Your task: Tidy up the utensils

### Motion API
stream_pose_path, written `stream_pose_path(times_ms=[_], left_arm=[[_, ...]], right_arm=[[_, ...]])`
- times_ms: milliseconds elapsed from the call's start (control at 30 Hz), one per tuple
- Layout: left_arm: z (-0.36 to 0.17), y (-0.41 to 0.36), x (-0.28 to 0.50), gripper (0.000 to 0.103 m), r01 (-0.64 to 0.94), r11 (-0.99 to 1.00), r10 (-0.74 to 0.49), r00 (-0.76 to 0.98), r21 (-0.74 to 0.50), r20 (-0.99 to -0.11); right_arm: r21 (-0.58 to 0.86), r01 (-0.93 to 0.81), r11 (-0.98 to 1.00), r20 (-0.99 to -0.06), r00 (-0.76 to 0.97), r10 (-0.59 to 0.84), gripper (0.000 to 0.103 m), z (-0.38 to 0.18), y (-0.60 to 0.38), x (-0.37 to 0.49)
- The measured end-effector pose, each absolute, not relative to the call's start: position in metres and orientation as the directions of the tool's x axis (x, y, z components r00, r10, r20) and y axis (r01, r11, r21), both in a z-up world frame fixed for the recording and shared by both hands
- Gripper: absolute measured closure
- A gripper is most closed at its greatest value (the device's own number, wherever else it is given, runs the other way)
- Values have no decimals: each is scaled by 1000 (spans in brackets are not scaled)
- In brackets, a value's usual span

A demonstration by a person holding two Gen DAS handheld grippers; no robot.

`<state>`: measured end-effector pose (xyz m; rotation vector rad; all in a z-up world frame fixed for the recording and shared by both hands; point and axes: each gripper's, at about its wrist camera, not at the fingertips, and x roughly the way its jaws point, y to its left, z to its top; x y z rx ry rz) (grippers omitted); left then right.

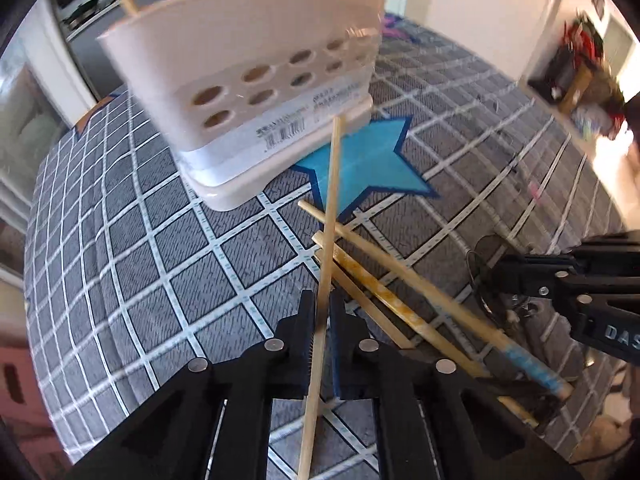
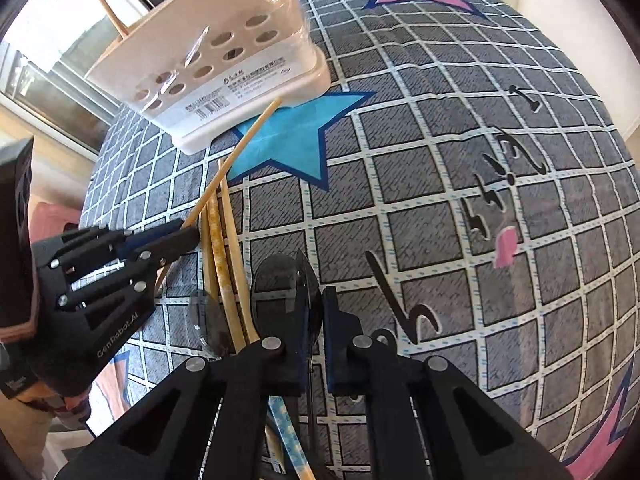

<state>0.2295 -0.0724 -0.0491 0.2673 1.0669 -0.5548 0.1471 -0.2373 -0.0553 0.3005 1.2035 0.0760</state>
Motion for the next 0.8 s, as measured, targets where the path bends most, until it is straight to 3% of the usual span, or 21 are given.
stream_pose_path(times_ms=[400,800], left_arm=[[-11,-36,199,65,465,854,-452,438,-235,-777],[-29,-23,199,65,401,871,-447,405,-285,-797]], right_arm=[[320,93,943,-865,435,251,97,-31,-260,133],[421,171,891,-877,328,351,93,-66,-274,134]])
